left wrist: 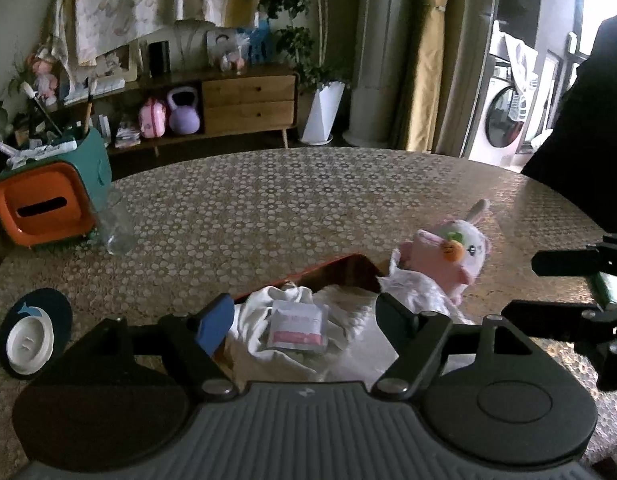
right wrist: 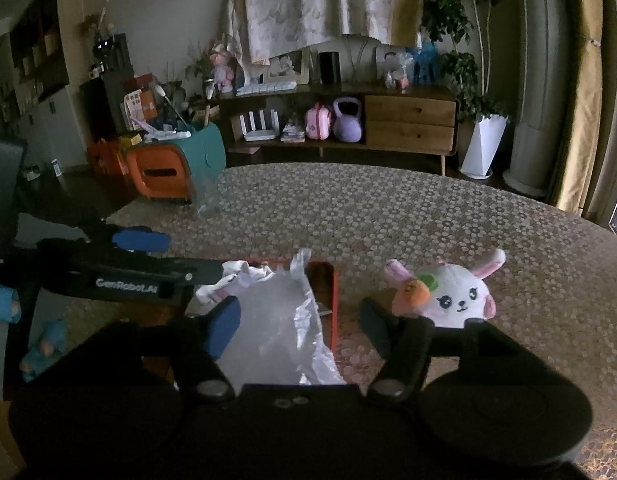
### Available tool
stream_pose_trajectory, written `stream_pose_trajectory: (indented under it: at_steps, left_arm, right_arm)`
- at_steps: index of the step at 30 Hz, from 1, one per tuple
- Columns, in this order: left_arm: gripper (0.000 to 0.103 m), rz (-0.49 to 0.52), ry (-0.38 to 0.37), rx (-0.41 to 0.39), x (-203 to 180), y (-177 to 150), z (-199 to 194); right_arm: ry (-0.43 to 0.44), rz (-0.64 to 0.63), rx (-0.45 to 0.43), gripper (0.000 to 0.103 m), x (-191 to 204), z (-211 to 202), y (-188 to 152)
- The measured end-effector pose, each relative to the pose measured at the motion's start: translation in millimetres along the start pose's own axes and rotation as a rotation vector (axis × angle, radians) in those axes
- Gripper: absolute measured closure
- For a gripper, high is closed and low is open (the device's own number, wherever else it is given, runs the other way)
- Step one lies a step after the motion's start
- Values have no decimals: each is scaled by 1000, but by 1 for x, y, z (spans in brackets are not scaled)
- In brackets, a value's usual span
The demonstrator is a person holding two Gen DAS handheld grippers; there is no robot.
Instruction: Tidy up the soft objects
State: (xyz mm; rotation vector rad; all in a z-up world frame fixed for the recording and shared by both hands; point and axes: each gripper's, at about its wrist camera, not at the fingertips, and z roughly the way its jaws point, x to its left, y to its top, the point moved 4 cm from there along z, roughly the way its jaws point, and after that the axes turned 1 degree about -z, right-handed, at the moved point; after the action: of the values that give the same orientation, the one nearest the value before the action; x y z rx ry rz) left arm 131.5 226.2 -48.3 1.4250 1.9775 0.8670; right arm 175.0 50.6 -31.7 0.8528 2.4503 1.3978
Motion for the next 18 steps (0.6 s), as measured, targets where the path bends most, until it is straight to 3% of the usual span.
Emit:
stream_pose_trajectory:
  at_steps: [12, 15, 18]
  left_arm:
    - [25, 38, -47, -36, -32, -16, -37]
    - [18, 62, -44, -52, -46, -20, -49]
    - [18, 87, -57, -70, -61, -24, -61]
  right_arm:
    - [26, 7, -35, 25, -10, -45, -21]
    - [28, -2, -65, 23, -9, -63, -29]
    - [28, -4, -92, 22, -9, -81, -36]
